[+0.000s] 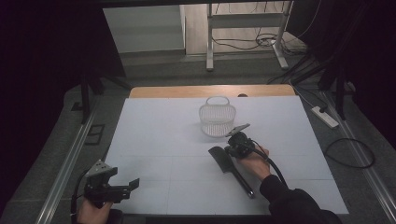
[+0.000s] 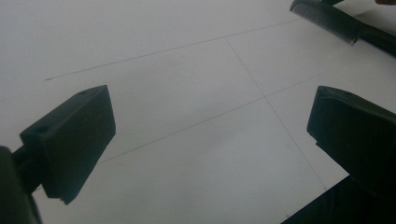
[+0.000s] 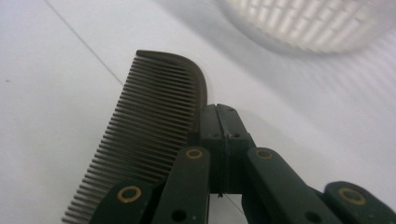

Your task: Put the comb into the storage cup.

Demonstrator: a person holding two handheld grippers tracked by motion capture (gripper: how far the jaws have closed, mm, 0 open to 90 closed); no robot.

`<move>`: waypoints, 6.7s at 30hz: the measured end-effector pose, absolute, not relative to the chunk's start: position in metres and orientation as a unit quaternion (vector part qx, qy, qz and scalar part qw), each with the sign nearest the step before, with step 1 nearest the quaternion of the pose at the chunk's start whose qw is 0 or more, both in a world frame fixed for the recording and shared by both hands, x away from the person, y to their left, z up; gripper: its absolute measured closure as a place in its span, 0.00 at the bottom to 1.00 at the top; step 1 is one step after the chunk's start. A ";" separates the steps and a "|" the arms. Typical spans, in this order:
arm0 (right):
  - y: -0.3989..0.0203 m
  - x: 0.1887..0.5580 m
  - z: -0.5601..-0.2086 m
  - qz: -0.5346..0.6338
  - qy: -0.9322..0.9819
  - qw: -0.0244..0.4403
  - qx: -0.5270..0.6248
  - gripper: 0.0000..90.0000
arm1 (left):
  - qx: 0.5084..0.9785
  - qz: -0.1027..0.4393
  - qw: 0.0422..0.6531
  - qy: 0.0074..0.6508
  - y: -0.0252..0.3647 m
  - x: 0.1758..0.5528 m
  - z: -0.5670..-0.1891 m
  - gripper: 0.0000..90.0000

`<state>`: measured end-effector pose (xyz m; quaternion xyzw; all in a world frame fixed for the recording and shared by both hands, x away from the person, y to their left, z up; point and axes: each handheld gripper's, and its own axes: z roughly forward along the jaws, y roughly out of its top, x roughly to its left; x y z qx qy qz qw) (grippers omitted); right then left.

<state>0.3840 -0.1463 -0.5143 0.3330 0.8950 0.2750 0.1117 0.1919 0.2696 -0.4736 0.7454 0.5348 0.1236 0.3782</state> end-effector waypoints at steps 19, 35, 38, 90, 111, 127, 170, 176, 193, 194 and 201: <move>-0.130 0.367 -0.498 0.304 0.902 0.092 0.293 0.98 | 0.745 0.124 0.378 0.535 0.271 0.191 -0.474 0.02; -0.165 0.335 -0.466 0.303 0.901 0.097 0.297 0.59 | 0.752 0.135 0.371 0.528 0.268 0.190 -0.472 0.01; -0.171 0.330 -0.466 0.297 0.902 0.099 0.297 0.52 | 0.749 0.138 0.377 0.527 0.268 0.190 -0.472 0.00; -0.187 0.308 -0.505 0.206 0.920 0.092 0.321 0.00 | 0.746 0.132 0.379 0.531 0.269 0.189 -0.473 0.00; -0.181 0.307 -0.510 0.179 0.930 0.080 0.309 0.17 | 0.750 0.131 0.377 0.527 0.268 0.190 -0.473 0.01; -0.182 0.305 -0.502 0.190 0.934 0.080 0.291 0.80 | 0.751 0.132 0.376 0.527 0.268 0.191 -0.473 0.01; -0.202 0.298 -0.472 0.304 0.909 0.130 0.255 0.80 | 0.752 0.092 0.469 0.453 0.239 0.229 -0.459 0.00; -0.202 0.296 -0.468 0.319 0.903 0.139 0.251 0.80 | 0.757 0.093 0.476 0.437 0.226 0.242 -0.450 0.00; -0.201 0.294 -0.466 0.334 0.897 0.160 0.243 0.80 | 0.771 0.057 0.483 0.412 0.195 0.270 -0.441 0.00; -0.202 0.294 -0.465 0.335 0.896 0.162 0.241 0.80 | 0.771 0.054 0.483 0.411 0.193 0.272 -0.440 0.00; -0.200 0.292 -0.464 0.344 0.894 0.170 0.233 0.80 | 0.776 0.041 0.482 0.405 0.181 0.282 -0.438 0.00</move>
